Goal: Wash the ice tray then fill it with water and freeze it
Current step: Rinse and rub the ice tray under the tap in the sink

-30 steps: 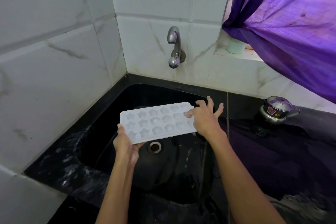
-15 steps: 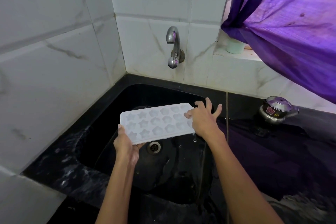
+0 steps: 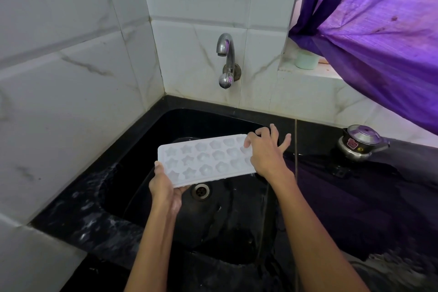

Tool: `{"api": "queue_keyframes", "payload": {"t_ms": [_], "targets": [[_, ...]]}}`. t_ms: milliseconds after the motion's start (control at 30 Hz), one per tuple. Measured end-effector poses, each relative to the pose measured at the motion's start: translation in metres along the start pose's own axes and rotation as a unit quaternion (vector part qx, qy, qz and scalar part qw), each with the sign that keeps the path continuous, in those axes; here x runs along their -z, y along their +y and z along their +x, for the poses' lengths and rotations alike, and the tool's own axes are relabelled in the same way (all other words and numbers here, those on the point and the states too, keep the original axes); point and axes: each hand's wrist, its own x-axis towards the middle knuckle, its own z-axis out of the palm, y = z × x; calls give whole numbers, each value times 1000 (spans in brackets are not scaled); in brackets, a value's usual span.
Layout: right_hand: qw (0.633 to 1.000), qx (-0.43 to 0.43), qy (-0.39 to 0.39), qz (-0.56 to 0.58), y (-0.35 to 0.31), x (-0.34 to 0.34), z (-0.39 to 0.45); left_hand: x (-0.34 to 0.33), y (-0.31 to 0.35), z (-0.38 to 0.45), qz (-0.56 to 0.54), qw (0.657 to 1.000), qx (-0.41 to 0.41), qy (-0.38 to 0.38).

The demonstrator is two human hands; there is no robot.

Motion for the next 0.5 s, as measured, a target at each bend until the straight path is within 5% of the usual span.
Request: {"api": "queue_keyframes", "payload": {"t_ms": [500], "targets": [[998, 52, -31, -20, -12, -10, -5, -3, -3, -2, 15, 1000, -7, -7]]}}
